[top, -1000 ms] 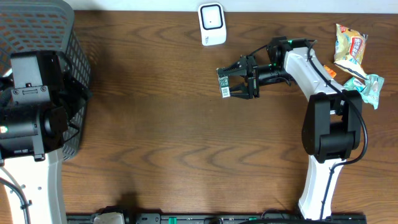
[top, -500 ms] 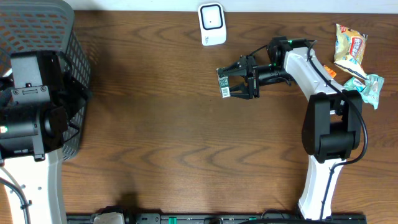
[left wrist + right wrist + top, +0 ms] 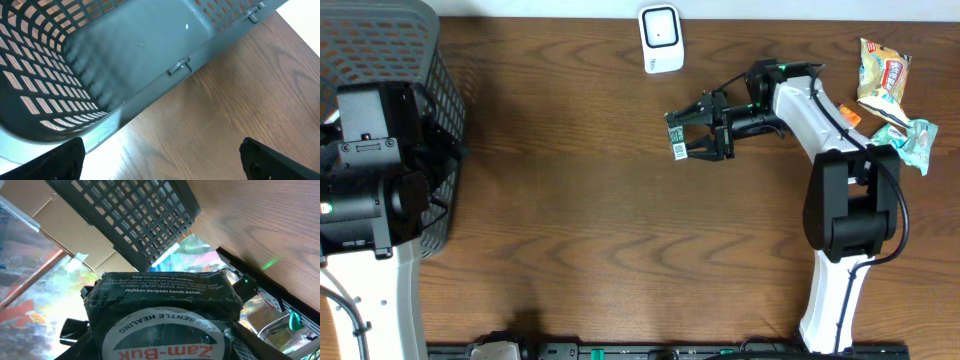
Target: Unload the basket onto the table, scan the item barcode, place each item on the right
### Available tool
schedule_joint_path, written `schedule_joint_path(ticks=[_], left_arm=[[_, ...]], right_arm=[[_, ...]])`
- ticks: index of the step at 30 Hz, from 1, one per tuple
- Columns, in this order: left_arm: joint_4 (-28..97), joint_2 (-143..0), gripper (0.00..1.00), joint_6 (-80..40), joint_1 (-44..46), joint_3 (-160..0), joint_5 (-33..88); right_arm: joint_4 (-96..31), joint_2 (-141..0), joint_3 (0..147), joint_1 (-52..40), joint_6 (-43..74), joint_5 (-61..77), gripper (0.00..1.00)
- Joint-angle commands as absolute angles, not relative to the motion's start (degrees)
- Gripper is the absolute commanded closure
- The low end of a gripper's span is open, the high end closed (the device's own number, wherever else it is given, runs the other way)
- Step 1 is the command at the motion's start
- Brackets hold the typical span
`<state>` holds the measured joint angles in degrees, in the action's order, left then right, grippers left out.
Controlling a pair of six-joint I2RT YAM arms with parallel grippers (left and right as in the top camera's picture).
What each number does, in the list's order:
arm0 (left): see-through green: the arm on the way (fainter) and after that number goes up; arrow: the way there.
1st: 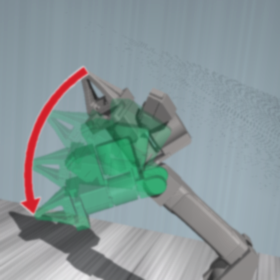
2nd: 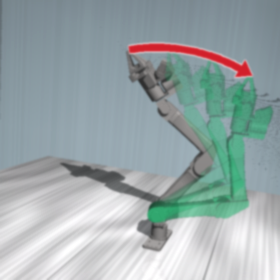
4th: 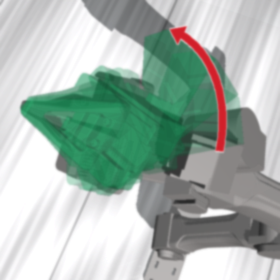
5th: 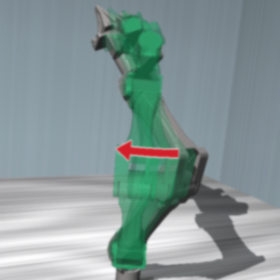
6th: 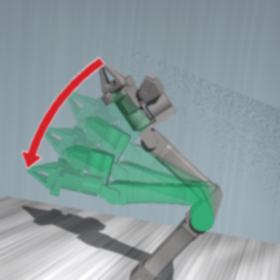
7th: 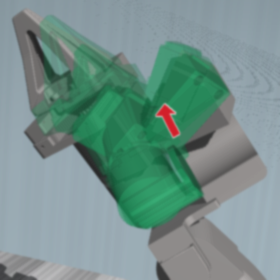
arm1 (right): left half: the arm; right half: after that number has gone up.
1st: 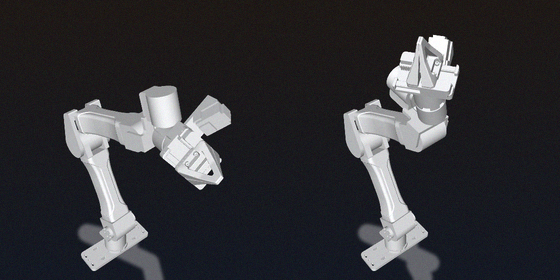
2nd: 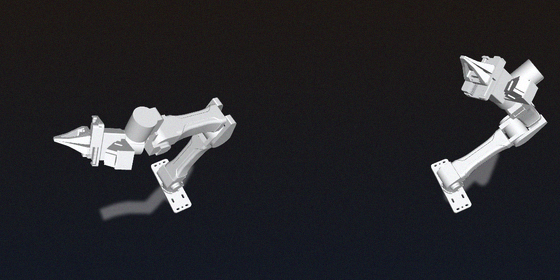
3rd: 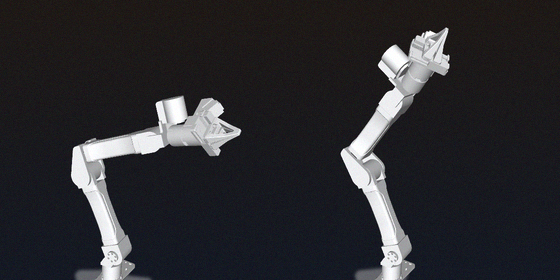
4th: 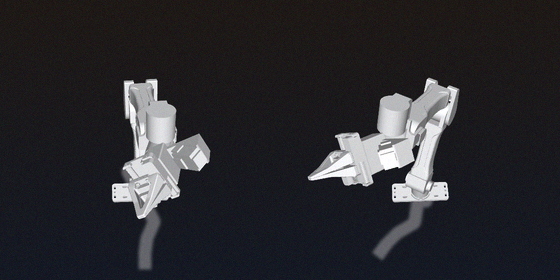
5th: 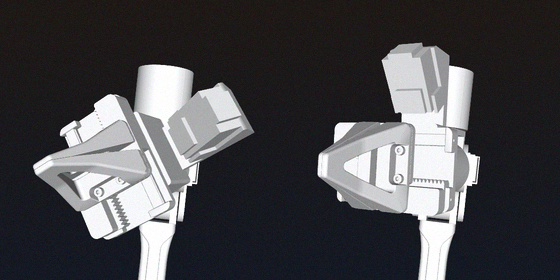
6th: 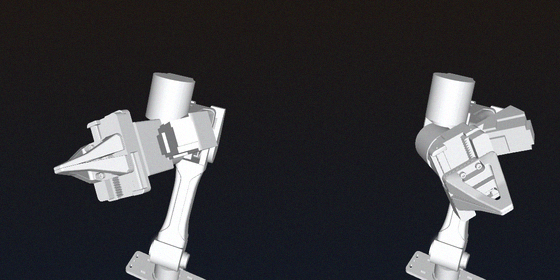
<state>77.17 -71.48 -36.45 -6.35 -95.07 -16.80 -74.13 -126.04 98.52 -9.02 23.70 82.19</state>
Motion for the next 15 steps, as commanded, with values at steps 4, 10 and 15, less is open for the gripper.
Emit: schedule_joint_path(ticks=[4, 10, 15], left_arm=[[77.3, -71.5, 0.02, -37.2, -6.6, -94.8, -17.4], [77.3, -71.5, 0.03, -37.2, -6.6, -94.8, -17.4], [77.3, -71.5, 0.02, -37.2, -6.6, -94.8, -17.4]], right_arm=[[-74.1, -126.2, 99.6, -9.6, 24.2, 81.1, 0.45], [-73.3, -126.2, 99.6, -10.4, 24.2, 76.3, 0.44], [-64.7, -126.2, 99.6, -11.1, 24.4, 63.2, 0.45]])
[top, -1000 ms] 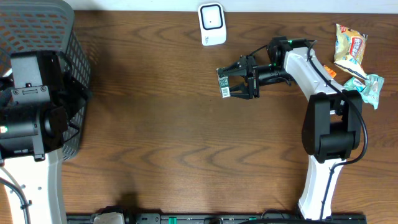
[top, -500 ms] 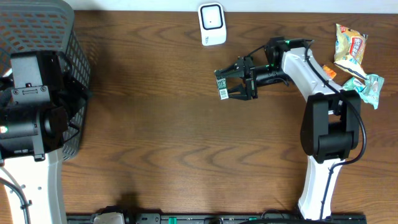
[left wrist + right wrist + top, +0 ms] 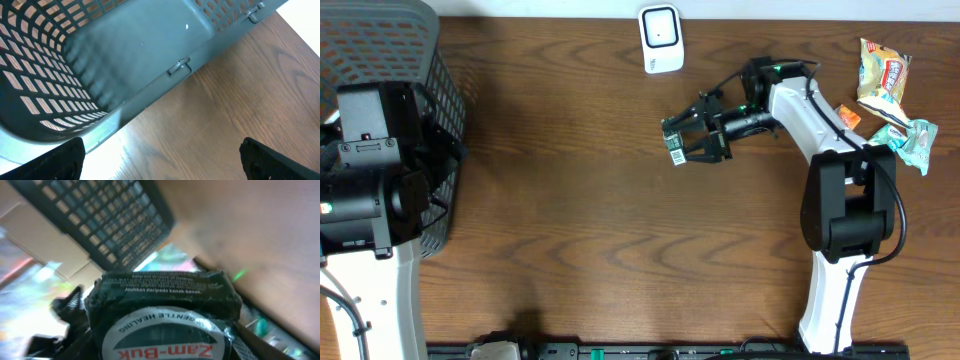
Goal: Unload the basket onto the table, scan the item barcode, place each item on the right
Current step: 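Carry the green tin to the white scanner with the right gripper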
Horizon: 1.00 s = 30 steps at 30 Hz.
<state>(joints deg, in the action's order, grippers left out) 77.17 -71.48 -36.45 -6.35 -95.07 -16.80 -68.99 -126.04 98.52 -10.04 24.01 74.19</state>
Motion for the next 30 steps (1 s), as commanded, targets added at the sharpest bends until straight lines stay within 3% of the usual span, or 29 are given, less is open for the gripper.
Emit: schedule_joint_path(ticks=[1, 6, 14, 23, 30], left_arm=[[77.3, -71.5, 0.02, -37.2, -6.6, -94.8, -17.4], [77.3, -71.5, 0.02, -37.2, -6.6, -94.8, -17.4], [77.3, -71.5, 0.02, -37.2, -6.6, -94.8, -17.4], [77.3, -71.5, 0.03, -37.2, -6.6, -94.8, -17.4], [77.3, -71.5, 0.02, -37.2, -6.6, -94.8, -17.4]], right_arm=[[-63.9, -126.2, 99.6, -11.4, 24.4, 58.0, 0.44], [-62.4, -126.2, 99.6, -13.9, 24.4, 26.5, 0.42], [-59.7, -126.3, 98.9, -20.4, 21.4, -0.1, 0.41], [-53.3, -126.3, 94.5, -25.6, 19.3, -8.7, 0.35], [-52.2, -126.3, 92.3, -25.1, 19.2, -7.9, 0.15]])
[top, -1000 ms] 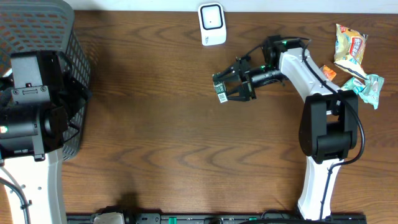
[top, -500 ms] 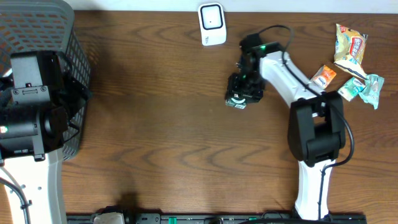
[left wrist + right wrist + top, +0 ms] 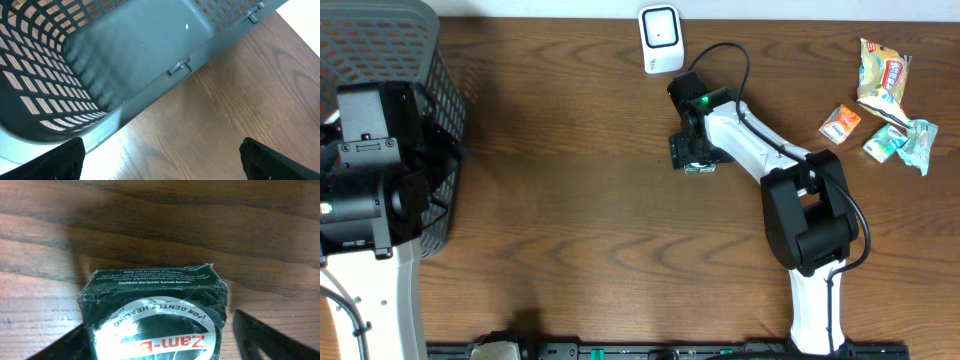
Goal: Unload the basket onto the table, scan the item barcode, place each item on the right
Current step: 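Carry the green tin to the white scanner with the right gripper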
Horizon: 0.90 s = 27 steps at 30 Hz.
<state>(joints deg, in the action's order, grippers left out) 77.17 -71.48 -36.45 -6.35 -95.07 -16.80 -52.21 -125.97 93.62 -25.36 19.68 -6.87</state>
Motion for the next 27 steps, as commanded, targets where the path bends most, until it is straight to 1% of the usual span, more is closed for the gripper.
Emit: schedule_joint_path(ticks=[1, 3, 4, 5, 6, 7, 12, 15, 18, 23, 27], left_arm=[[77.3, -71.5, 0.02, -37.2, -6.6, -94.8, -17.4], [77.3, -71.5, 0.03, -37.2, -6.6, -94.8, -17.4], [77.3, -71.5, 0.02, -37.2, -6.6, -94.8, -17.4], [77.3, -71.5, 0.02, -37.2, -6.6, -94.8, -17.4], [77.3, -71.5, 0.02, -37.2, -6.6, -94.8, -17.4], [77.3, -71.5, 0.02, -37.2, -6.6, -94.8, -17.4], [77.3, -71.5, 0.03, -37.2, -6.6, -94.8, -17.4], [77.3, -71.5, 0.03, -37.2, -6.6, -94.8, -17.4], [77.3, -71.5, 0.02, -37.2, -6.6, -94.8, -17.4], [77.3, -71.5, 0.03, -37.2, -6.6, -94.8, -17.4], [77.3, -71.5, 0.02, -37.2, -6.6, -94.8, -17.4]], right_arm=[[-51.8, -126.3, 92.3, -25.2, 19.2, -7.0, 0.13], [-51.0, -126.3, 92.3, -25.2, 19.2, -5.0, 0.11], [-50.6, -126.3, 92.3, -25.2, 19.2, -3.8, 0.13], [-50.5, -126.3, 92.3, -25.2, 19.3, -3.4, 0.2], [-50.5, -126.3, 92.3, -25.3, 19.3, -3.4, 0.28], [-50.6, -126.3, 92.3, -25.3, 19.8, -3.5, 0.32], [-50.7, -126.3, 91.2, -25.3, 20.8, -3.5, 0.34], [-50.2, -126.3, 90.3, -25.3, 20.8, -3.5, 0.39], [-49.3, -126.3, 90.7, -25.2, 20.8, -3.5, 0.39], [-47.7, -126.3, 97.7, -23.9, 20.7, -3.5, 0.39], [-44.4, -126.3, 104.3, -23.1, 17.4, -3.5, 0.42]])
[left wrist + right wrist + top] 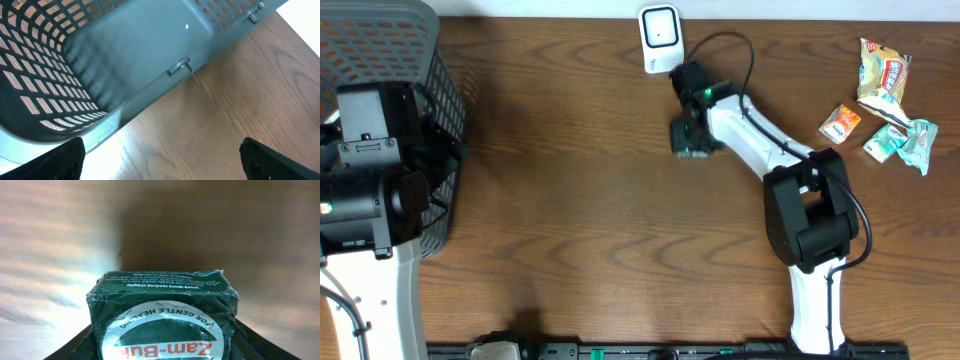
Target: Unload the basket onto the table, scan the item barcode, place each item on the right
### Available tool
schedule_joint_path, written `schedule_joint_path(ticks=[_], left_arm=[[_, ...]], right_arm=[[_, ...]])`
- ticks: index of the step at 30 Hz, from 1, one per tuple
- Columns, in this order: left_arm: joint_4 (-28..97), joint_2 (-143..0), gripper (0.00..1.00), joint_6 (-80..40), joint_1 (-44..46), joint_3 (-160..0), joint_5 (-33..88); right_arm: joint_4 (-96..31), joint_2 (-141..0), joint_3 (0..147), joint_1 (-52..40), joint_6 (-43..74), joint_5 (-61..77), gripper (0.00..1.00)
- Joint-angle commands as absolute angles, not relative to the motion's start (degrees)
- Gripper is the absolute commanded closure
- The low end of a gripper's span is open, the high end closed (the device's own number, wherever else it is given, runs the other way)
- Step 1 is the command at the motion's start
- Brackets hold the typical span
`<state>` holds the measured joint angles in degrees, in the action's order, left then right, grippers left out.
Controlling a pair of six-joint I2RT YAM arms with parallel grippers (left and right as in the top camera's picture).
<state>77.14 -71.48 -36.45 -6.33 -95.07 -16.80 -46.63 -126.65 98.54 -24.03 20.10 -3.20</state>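
Note:
The item is a dark green Zam-Buk box (162, 307), and my right gripper (162, 342) is shut on it. From overhead, the right gripper (690, 135) and the box sit just below and right of the white barcode scanner (661, 38) at the table's far edge. The box's barcode is not visible. At the far left, my left gripper (162, 162) is open with nothing in it, over the table beside the grey basket (125, 60).
The grey mesh basket (380, 60) fills the far left corner. Snack packets lie at the far right: a yellow bag (883, 70), a small orange packet (840, 122) and a green one (905, 142). The right arm's cable (740, 50) loops near the scanner.
My right gripper, still shut on the box, has moved a little toward the scanner. The right wrist view now shows blurred table surface. The left arm has not moved.
My right gripper held the box right of centre, its barcode label facing up, the wrist camera looking sideways toward the basket. It then shifted slightly toward the scanner. Later it pointed down at the table just below the scanner, and now it is closer to it.

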Motion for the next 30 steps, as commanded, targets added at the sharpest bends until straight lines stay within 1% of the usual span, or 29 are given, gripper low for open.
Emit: schedule_joint_path(ticks=[1, 5, 7, 8, 12, 15, 19, 23, 26, 30], left_arm=[[77.3, -71.5, 0.02, -37.2, -6.6, -94.8, -17.4], [77.3, -71.5, 0.02, -37.2, -6.6, -94.8, -17.4], [77.3, -71.5, 0.02, -37.2, -6.6, -94.8, -17.4], [77.3, -71.5, 0.03, -37.2, -6.6, -94.8, -17.4], [77.3, -71.5, 0.02, -37.2, -6.6, -94.8, -17.4], [77.3, -71.5, 0.02, -37.2, -6.6, -94.8, -17.4], [77.3, -71.5, 0.02, -37.2, -6.6, -94.8, -17.4], [77.3, -71.5, 0.02, -37.2, -6.6, -94.8, -17.4], [77.3, -71.5, 0.03, -37.2, -6.6, -94.8, -17.4], [77.3, -71.5, 0.02, -37.2, -6.6, -94.8, -17.4]], right_arm=[[-43.6, -126.3, 105.5, -23.1, 16.4, -3.5, 0.42], [-39.2, -126.3, 109.6, -22.9, 14.5, -4.9, 0.43], [-32.7, -126.3, 110.2, -22.9, 14.0, -7.0, 0.42], [-26.9, -126.3, 110.2, -22.9, 13.1, -7.4, 0.42], [-14.3, -126.4, 110.2, -22.9, 11.2, -7.4, 0.44], [-6.9, -126.7, 110.2, -22.9, 11.0, -7.4, 0.46], [3.2, -129.1, 110.2, -22.9, 8.2, -7.4, 0.47], [10.8, -132.9, 110.2, -23.0, 7.6, -7.4, 0.46], [15.5, -135.2, 110.2, -22.8, 7.6, -7.4, 0.37], [18.7, -136.8, 110.2, -22.7, 7.6, -7.4, 0.38]])
